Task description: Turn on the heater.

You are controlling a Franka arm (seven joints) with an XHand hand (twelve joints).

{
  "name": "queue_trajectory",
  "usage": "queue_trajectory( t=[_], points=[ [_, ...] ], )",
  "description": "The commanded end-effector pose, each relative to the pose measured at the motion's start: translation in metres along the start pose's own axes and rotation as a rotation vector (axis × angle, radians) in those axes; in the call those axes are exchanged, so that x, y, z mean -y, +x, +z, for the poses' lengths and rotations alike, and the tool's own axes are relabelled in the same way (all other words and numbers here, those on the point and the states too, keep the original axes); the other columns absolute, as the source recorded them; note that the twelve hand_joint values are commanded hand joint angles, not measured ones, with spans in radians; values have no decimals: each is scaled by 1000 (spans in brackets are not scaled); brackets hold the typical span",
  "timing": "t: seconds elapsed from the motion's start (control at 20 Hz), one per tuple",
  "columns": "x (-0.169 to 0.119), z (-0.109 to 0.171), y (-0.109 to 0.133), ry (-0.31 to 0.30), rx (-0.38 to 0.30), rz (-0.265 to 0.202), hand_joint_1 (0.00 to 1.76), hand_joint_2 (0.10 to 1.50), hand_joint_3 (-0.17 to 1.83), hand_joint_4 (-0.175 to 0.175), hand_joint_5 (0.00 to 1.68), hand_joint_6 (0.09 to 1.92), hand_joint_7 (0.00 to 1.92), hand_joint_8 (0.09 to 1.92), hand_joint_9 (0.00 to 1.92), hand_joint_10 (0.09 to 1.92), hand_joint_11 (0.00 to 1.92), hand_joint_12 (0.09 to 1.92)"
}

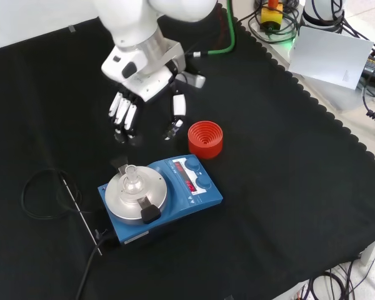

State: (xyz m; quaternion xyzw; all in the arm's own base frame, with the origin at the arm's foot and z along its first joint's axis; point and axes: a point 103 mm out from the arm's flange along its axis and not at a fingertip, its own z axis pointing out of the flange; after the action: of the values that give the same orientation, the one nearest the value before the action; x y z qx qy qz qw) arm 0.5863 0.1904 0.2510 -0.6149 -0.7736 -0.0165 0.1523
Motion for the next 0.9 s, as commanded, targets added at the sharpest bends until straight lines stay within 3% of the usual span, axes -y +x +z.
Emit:
queue_trajectory(
  t=[0.05,0.5,0.9],
  points=[
    [31,-12,14,-47,9,21,957,601,689,-73,613,773,415,730,654,624,465,1307],
    [71,6,22,62,21,45,923,608,677,-63,438,684,417,745,665,648,442,1332],
    [95,36,17,186,30,53,911,622,669,-61,408,545,838,761,959,591,593,1276]
  ],
)
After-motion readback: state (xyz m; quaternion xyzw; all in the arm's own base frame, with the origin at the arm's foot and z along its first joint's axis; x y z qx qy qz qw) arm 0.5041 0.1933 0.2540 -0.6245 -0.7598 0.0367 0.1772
